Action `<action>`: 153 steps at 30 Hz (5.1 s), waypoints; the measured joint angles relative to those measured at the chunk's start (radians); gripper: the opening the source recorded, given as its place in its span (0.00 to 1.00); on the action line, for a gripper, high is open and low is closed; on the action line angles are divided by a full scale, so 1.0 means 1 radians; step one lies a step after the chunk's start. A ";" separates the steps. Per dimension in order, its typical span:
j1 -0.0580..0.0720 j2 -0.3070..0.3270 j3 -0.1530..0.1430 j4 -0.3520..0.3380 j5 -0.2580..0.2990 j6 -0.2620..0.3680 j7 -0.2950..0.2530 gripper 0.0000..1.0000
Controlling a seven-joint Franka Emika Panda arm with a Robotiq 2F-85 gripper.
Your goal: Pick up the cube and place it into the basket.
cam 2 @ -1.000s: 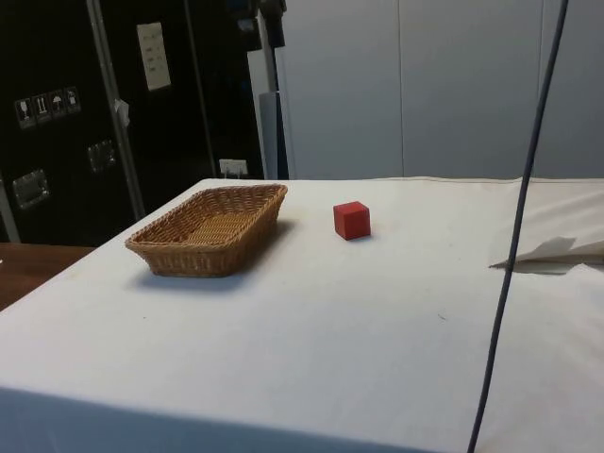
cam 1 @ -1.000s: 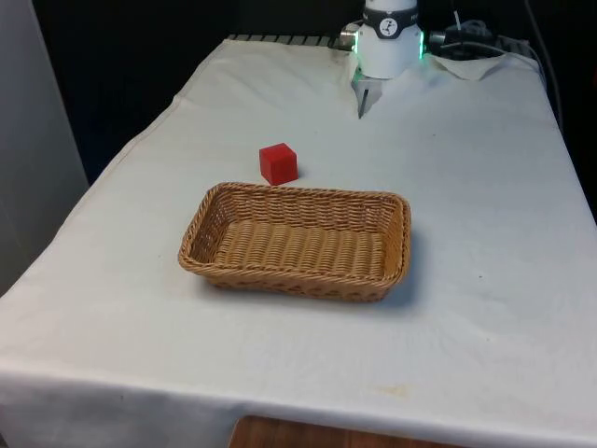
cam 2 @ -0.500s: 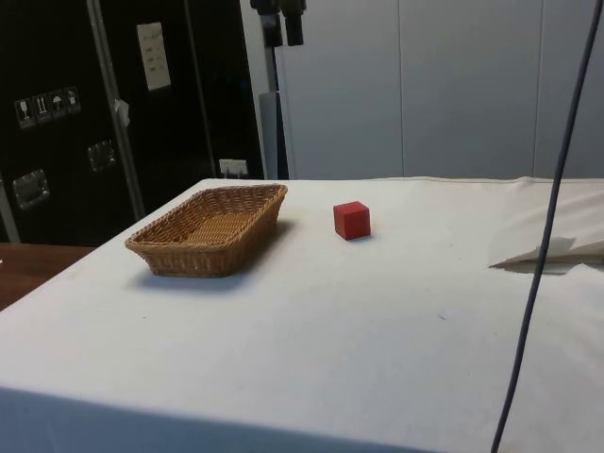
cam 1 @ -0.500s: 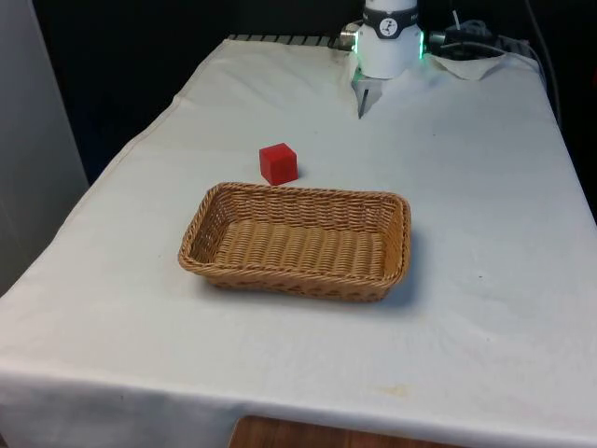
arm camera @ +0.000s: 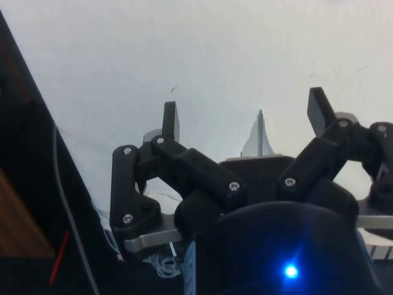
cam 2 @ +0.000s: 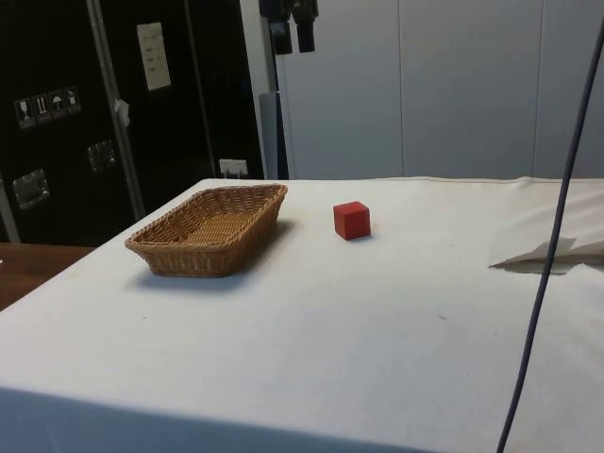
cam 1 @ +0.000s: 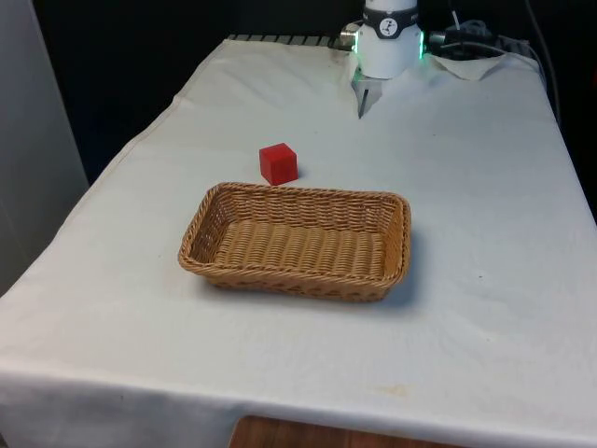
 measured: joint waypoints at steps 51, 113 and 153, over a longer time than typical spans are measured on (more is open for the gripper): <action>-0.004 0.075 -0.011 -0.060 0.003 0.077 0.331 1.00; -0.006 0.201 -0.082 -0.108 0.021 0.170 0.590 1.00; -0.007 0.255 -0.124 -0.292 -0.015 0.575 0.664 1.00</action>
